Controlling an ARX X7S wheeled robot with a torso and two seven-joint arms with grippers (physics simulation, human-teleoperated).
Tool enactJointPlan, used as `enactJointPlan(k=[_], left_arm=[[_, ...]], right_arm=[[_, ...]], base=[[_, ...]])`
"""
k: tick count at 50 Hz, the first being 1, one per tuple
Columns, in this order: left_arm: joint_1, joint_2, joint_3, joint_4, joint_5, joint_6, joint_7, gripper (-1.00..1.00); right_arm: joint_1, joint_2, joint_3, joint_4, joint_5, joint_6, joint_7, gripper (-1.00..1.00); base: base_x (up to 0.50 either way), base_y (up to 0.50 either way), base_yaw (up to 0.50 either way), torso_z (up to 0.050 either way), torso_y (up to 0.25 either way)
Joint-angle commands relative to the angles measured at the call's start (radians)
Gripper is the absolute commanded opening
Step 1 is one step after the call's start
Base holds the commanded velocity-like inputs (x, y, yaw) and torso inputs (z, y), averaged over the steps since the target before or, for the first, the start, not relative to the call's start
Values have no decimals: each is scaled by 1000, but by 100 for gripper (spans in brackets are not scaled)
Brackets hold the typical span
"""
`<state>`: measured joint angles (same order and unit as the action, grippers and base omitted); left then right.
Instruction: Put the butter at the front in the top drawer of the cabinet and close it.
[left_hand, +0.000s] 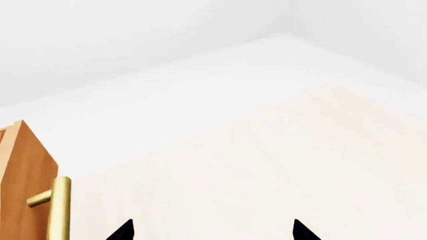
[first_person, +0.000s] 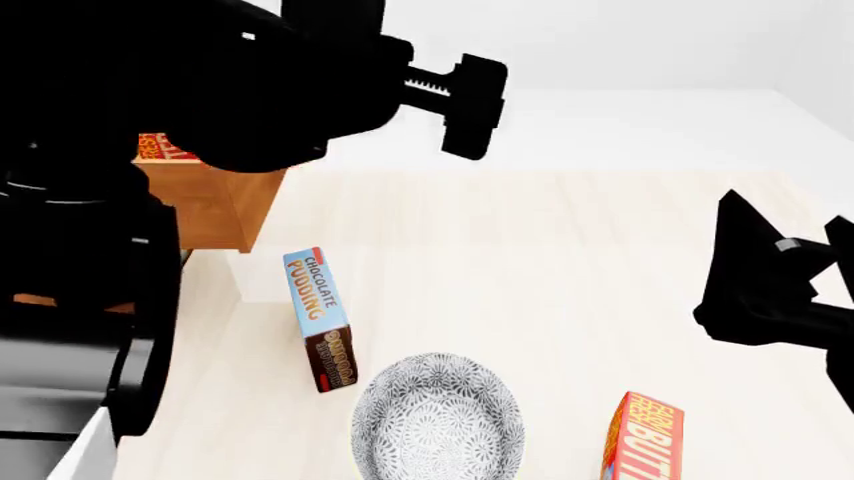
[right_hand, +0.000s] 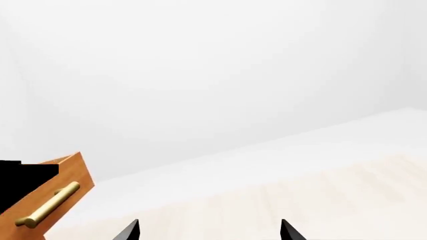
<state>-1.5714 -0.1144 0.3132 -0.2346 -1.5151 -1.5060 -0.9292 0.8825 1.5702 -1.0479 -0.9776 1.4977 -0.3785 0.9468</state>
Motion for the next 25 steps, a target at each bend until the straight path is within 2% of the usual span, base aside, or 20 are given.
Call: enactJointPlan(k=[1,13,25], left_arm=[[90,-30,63,85,-221,-2,-164,100],[152,-43,111,115,-212,31,-148,100],[174,-71,151,64,-110,87,-89,100]], right_arm=[[-13,0,-8,4,-14,-16,-2,100],[-20,0,-10,-5,-26,-23,7,100],[-30,0,-15,-1,-34,-36,2,100]], base=[[0,0,0,0,0],[0,0,0,0,0],[0,0,0,0,0]])
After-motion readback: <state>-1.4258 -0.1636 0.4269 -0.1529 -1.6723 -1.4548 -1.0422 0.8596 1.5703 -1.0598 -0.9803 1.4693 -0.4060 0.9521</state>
